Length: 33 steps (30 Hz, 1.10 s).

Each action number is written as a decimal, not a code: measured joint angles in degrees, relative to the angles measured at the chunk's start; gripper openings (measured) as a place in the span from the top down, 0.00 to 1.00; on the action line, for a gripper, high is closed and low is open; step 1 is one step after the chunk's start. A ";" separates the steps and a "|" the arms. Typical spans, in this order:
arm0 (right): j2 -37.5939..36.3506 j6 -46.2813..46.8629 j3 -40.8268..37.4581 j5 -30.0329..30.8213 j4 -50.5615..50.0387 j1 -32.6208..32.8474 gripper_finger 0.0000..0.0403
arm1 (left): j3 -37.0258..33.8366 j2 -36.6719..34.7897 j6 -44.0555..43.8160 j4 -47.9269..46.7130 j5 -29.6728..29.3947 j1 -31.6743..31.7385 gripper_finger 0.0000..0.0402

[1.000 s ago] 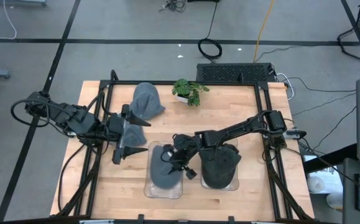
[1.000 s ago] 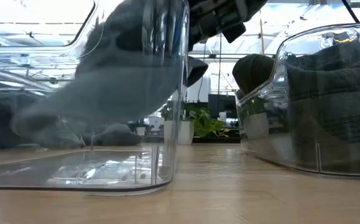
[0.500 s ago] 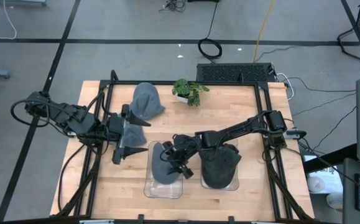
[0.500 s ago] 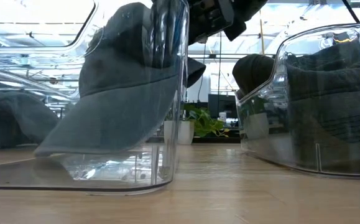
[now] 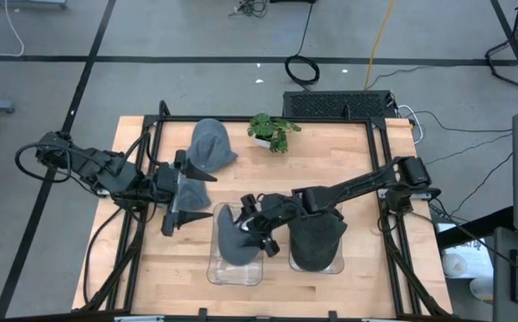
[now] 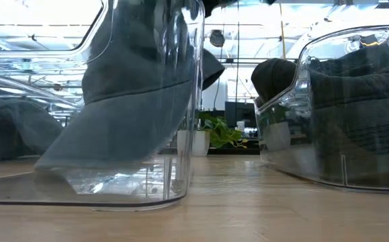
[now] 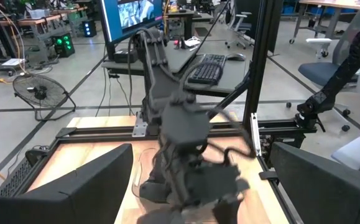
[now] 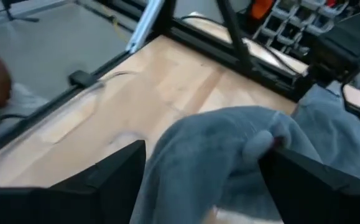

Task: Pick & Place hat
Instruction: Put the bottom right gray cap into the left transparent bin

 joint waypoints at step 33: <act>-8.50 4.88 -13.46 9.04 -4.97 4.29 1.00 | 0.00 0.00 0.00 -0.02 0.00 0.00 0.02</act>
